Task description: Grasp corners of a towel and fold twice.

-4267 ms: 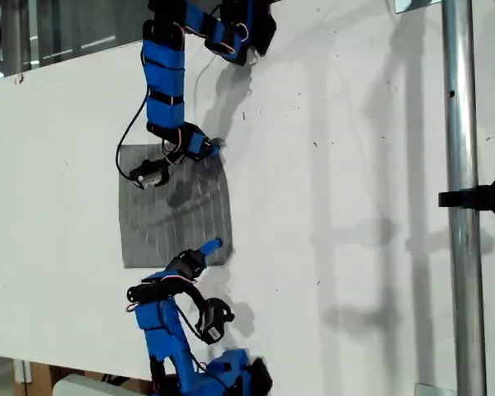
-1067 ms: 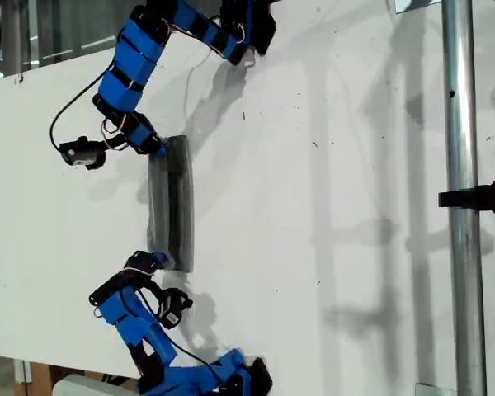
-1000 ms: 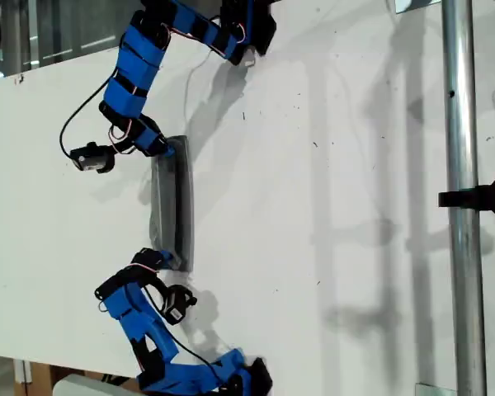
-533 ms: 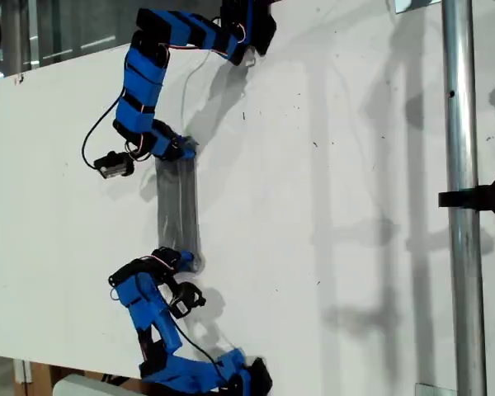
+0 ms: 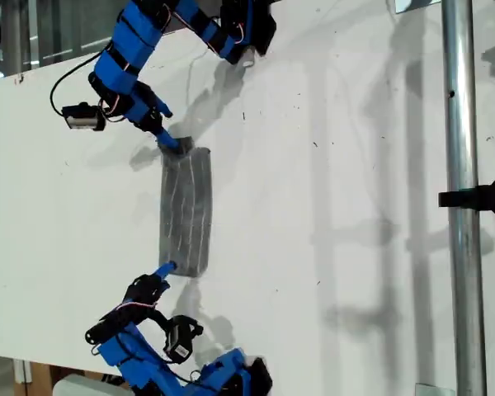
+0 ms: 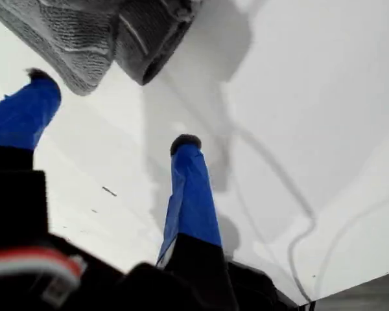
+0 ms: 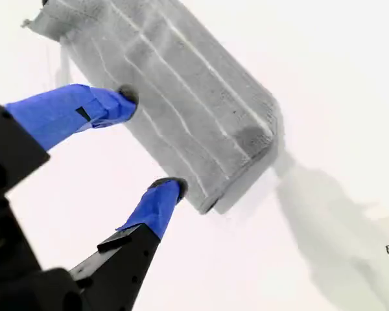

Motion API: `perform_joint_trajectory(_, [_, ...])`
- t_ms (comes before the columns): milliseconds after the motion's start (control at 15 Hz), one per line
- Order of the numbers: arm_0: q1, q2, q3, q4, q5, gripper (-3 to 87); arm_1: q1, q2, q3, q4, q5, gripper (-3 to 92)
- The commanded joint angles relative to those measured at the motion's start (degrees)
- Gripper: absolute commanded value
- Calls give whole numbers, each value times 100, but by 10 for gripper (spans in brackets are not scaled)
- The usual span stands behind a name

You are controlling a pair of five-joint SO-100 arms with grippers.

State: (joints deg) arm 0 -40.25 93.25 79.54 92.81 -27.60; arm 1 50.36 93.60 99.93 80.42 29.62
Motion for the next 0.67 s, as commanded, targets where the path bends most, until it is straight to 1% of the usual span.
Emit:
perform_joint_trajectory(0, [0,844,563,-255,-176,209,352,510,343,-360,79,390])
perform_joint_trajectory(133, [325,1670,1415,-765,-475,217,536,642,773,-870,97,413])
perform_joint_trajectory(267, [888,2812,2602,-1521,-1063,243,448,598,967,-1494,149,427])
perform_joint_trajectory(333, [1310,3586,3445,-2101,-1371,284,352,457,993,-1811,281,436])
perform_joint_trajectory(400, [1696,4456,4315,-2733,-1687,305,229,237,1037,-2153,422,441])
perform_joint_trajectory(467, [2004,5282,4975,-2997,-1907,300,132,-44,1028,-2443,624,448])
perform_joint_trajectory(533, [2303,6100,5528,-3076,-2109,303,9,-325,1011,-2672,879,455])
perform_joint_trajectory(600, [2566,7137,6161,-3287,-2329,290,-167,-642,896,-2733,1195,461])
